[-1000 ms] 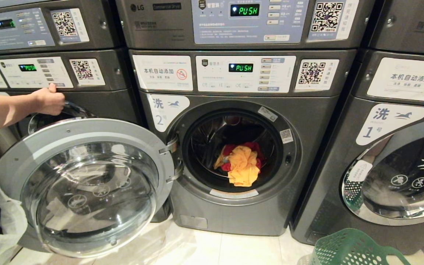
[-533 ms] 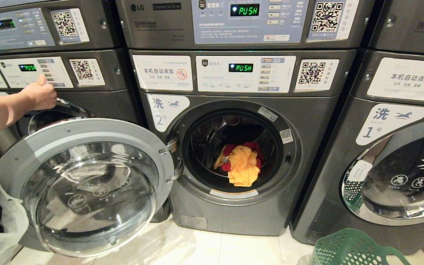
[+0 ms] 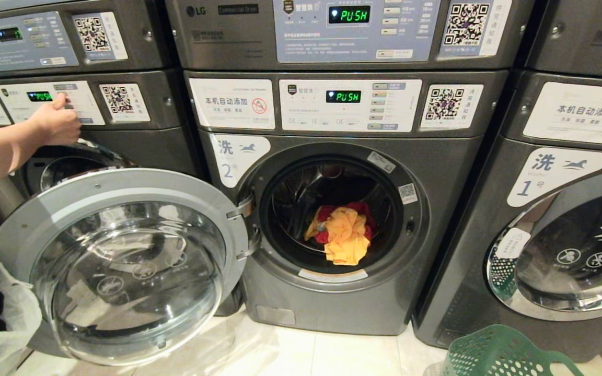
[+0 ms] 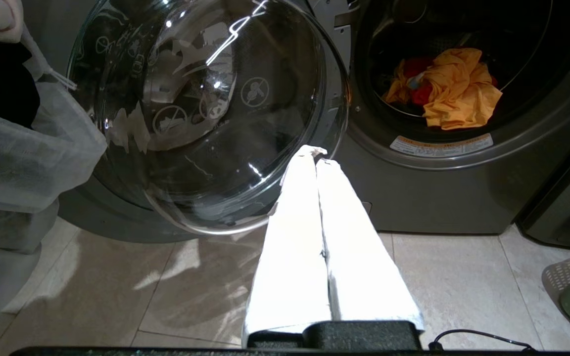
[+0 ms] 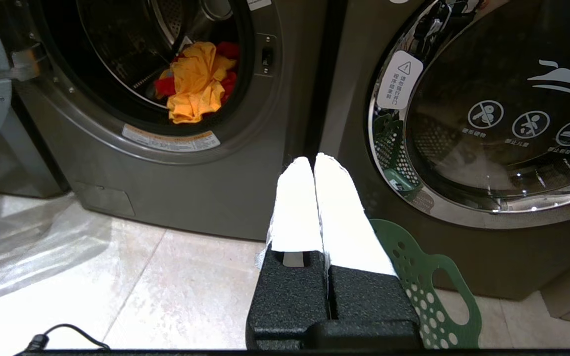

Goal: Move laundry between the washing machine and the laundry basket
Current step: Close the washing machine door with the left hand

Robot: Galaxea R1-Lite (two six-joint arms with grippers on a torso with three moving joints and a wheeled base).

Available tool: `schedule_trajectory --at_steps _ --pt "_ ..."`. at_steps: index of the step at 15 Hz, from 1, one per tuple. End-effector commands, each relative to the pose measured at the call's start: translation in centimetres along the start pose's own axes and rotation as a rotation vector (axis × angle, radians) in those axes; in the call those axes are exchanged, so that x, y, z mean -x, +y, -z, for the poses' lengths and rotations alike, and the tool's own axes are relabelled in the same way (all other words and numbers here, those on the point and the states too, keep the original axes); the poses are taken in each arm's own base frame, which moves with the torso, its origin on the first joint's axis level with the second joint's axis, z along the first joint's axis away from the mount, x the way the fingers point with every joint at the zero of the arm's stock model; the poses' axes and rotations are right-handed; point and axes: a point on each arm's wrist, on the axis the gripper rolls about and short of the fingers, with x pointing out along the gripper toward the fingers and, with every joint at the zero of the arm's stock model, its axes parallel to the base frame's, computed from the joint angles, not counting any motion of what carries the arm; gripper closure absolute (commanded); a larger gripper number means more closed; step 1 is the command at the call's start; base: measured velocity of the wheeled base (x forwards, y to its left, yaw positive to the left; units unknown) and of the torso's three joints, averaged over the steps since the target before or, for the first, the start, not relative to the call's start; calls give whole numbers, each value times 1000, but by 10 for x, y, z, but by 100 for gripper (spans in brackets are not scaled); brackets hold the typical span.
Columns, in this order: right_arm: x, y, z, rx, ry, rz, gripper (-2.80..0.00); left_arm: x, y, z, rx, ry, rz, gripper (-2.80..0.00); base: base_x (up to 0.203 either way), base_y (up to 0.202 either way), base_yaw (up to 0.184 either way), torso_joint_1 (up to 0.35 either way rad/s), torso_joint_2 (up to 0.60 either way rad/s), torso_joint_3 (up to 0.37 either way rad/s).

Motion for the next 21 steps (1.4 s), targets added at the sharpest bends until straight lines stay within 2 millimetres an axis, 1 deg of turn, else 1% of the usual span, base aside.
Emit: schedule_trajectory --at_steps 1,9,19,21 --pt "0 0 0 1 3 -1 0 0 0 0 0 2 0 0 -45 -51 8 12 2 3" --pt "0 0 0 1 2 -1 0 0 0 0 0 2 0 0 -175 -173 3 2 2 3" --pt "0 0 0 1 1 -1 0 0 0 0 -6 2 1 0 0 0 0 0 0 0" --pt "0 0 0 1 1 -1 0 0 0 0 -6 2 1 0 152 0 1 2 1 1"
